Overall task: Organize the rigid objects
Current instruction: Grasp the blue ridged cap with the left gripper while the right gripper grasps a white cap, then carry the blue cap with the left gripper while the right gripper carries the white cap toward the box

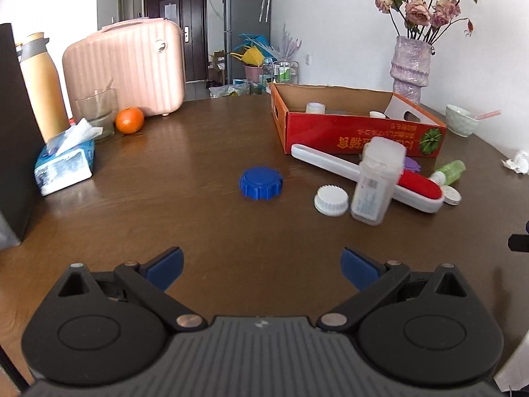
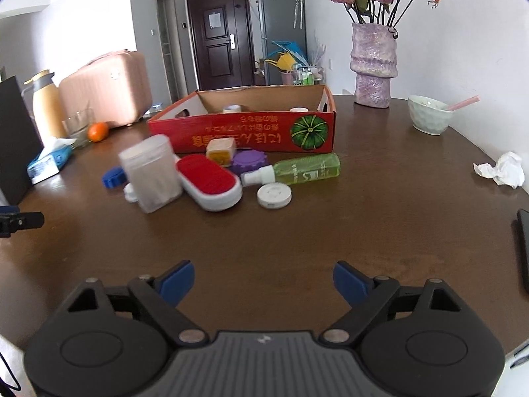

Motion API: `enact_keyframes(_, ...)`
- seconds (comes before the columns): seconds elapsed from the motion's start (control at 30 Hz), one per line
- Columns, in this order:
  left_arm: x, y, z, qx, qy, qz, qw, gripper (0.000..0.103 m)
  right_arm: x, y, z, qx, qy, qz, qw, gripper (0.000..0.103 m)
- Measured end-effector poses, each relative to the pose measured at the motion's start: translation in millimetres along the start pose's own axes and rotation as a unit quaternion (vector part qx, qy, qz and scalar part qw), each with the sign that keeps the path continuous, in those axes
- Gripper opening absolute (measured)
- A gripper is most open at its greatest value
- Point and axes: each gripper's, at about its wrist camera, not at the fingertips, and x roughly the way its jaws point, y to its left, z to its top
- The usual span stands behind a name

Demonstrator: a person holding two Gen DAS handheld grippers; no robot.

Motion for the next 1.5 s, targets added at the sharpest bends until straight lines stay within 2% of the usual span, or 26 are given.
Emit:
enact_keyframes(0.23, 48.3, 2.6, 27.7, 0.011, 0.009, 0.002, 0.9999, 0.094, 47.9, -4.9, 28.0, -0.02, 0.002, -0.005, 1.0, 0.084)
enact_keyframes(0.3, 64.7, 3.1, 35.1, 0.01, 0.015, -0.004, 0.9998, 0.092, 63.6, -4.7, 36.2, -0.025, 0.007, -0.003, 1.0, 0.078)
enact_keyframes(0.37, 81.6, 4.8, 42.1, 0.0, 0.025, -0.012, 0.9996, 0.092, 78.8, -3.4, 43.0, -0.037, 0.013, -0.01, 0.999, 0.076)
enact_keyframes(0.43, 97.3, 5.7, 48.4, -0.006, 0.033, -0.015, 0.9993, 0.085, 92.1, -2.9, 49.6, -0.047, 0.017, -0.019, 0.999, 0.074)
enact_keyframes(0.63, 137.8, 5.8, 64.3, -0.011, 0.041, -0.016, 0.999, 0.076, 120.0, -1.2, 65.8, -0.059, 0.025, -0.013, 0.998, 0.063)
enact_keyframes(0.67, 143.8, 6.0, 66.3, -0.013, 0.042, -0.016, 0.9989, 0.076, 123.9, -0.9, 67.2, -0.062, 0.027, -0.012, 0.998, 0.057)
enact_keyframes(0.7, 148.8, 6.1, 67.5, -0.015, 0.041, -0.016, 0.9989, 0.073, 127.0, -0.4, 67.9, -0.064, 0.029, -0.01, 0.998, 0.051)
enact_keyframes(0.77, 158.1, 7.8, 67.9, -0.024, 0.041, -0.015, 0.9987, 0.057, 132.8, -0.3, 68.0, -0.063, 0.034, -0.007, 0.997, 0.044)
enact_keyframes(0.83, 159.2, 7.3, 66.6, -0.024, 0.028, -0.009, 0.9993, 0.055, 134.0, -1.2, 68.2, -0.057, 0.031, -0.001, 0.998, 0.041)
enact_keyframes(1.0, 149.0, 4.0, 62.1, -0.021, 0.024, -0.012, 0.9994, 0.055, 134.9, -1.4, 68.4, -0.061, 0.029, 0.001, 0.998, 0.039)
enact_keyframes(1.2, 100.2, 3.6, 48.0, -0.045, -0.007, 0.005, 0.999, 0.055, 125.9, -0.6, 63.8, -0.061, 0.031, 0.01, 0.998, 0.038)
enact_keyframes(1.27, 79.7, 8.3, 39.8, -0.063, -0.01, 0.0, 0.998, 0.055, 115.4, -0.8, 60.9, -0.06, 0.03, 0.009, 0.998, 0.038)
enact_keyframes(1.5, 7.3, 11.2, 14.1, -0.069, -0.029, 0.015, 0.9971, 0.055, 59.2, -6.3, 39.9, -0.034, 0.01, -0.001, 0.999, 0.039)
